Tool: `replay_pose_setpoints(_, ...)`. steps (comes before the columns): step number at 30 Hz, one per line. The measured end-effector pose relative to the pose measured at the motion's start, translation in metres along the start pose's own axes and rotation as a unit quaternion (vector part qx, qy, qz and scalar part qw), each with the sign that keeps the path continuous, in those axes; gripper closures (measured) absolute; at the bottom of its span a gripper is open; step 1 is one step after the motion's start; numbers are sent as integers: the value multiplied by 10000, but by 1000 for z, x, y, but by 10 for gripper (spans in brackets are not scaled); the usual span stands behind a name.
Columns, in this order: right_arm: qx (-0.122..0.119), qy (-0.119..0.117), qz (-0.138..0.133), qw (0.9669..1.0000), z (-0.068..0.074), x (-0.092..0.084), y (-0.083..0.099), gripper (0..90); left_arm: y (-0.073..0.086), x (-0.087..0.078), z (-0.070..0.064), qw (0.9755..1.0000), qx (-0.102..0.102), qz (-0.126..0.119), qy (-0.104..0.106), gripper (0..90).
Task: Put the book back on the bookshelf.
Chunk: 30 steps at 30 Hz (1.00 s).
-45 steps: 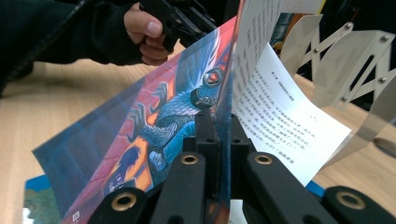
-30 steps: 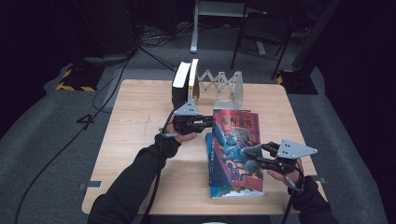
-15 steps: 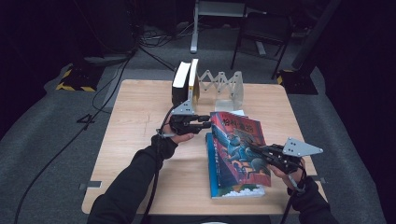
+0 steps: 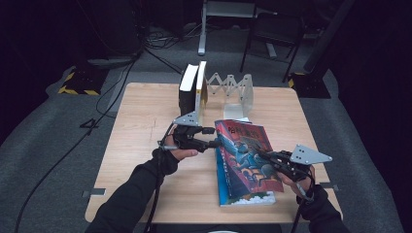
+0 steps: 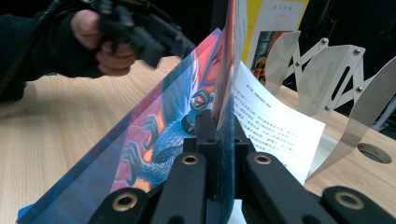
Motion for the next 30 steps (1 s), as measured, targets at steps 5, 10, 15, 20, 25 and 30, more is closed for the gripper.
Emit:
replay_pose_setpoints(5, -43, 19, 0, 10000, 0, -1, -1, 883, 13, 22, -6, 9981, -429, 437, 74, 189)
replay_pose_setpoints(10, -109, -26, -8, 9999, 3, 1, -2, 883, 12, 31, -9, 9977, -412, 529, 73, 203)
replay_pose_setpoints(15, -260, -25, -10, 9997, 6, 1, -4, 882, 10, 39, -7, 9976, -492, 489, -29, 229)
replay_pose_setpoints(20, -439, -46, -66, 9990, 10, 1, -8, 880, -1, 38, -8, 9990, -367, 222, -120, 370)
replay_pose_setpoints(25, -507, -39, -228, 9984, 11, -3, -13, 875, -12, 31, -13, 9996, -12, 31, -288, 451)
replay_pose_setpoints(30, -471, 50, -363, 9982, 10, -8, -15, 849, -23, 22, -25, 9973, 531, -120, -496, 530)
Point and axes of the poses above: each handheld gripper's, and its own axes: x roughly forward along the jaws, y roughly out of its underside, z roughly to its left, the point moved 5 cm from there along x, roughly forward along the jaws, and after that the axes turned 3 degrees about -y, right-handed, at the moved point
